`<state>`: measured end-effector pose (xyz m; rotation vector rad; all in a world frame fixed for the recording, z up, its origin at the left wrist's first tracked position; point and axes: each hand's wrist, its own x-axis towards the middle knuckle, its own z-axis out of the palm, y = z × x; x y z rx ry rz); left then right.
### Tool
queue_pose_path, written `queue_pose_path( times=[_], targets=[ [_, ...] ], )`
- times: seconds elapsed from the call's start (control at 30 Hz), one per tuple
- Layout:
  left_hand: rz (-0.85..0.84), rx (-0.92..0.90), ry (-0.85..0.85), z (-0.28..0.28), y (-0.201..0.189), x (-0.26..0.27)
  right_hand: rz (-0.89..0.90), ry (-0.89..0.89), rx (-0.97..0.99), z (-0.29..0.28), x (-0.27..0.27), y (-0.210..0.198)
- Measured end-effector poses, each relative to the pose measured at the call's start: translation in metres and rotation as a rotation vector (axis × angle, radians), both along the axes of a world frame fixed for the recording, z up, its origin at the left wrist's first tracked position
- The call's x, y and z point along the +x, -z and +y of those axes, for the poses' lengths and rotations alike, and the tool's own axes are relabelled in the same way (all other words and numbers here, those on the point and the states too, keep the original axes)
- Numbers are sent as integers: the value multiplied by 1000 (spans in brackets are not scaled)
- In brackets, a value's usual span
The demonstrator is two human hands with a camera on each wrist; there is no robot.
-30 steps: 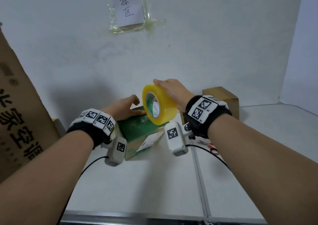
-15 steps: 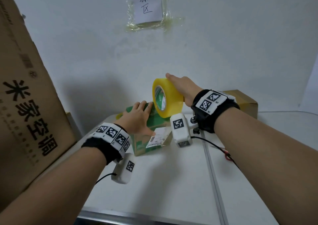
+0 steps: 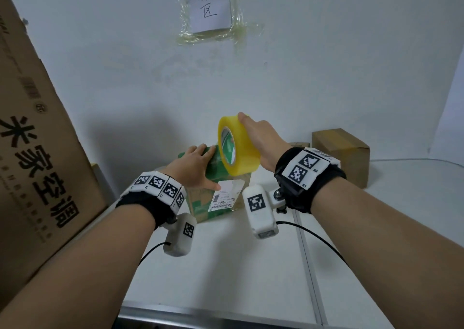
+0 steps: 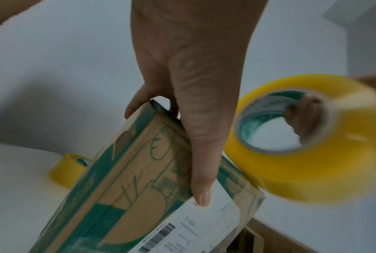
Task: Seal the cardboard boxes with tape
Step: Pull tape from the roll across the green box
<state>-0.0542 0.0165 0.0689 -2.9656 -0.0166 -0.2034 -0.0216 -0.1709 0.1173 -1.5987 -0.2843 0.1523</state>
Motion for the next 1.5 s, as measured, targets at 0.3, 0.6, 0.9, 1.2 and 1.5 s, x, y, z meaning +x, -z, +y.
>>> queue_pose_path(
  times=[0.3,0.6,0.9,1.2,1.5],
  targets=[
    [21,-50,-68,8,-9,14,13,-20,-135,-21,-20,26],
    [94,-66,-66,7,-17,31,124,-61,-244,-22,-26,86],
    [133,-137,-72,19,-16,43,54,-39,-353,-9,-27,95],
    [168,-216,-72,29,-13,50,85,-70,-439,5,-13,116],
    [221,-212,-17,19,-17,47,139,-148,-423,12,2,125]
  ],
)
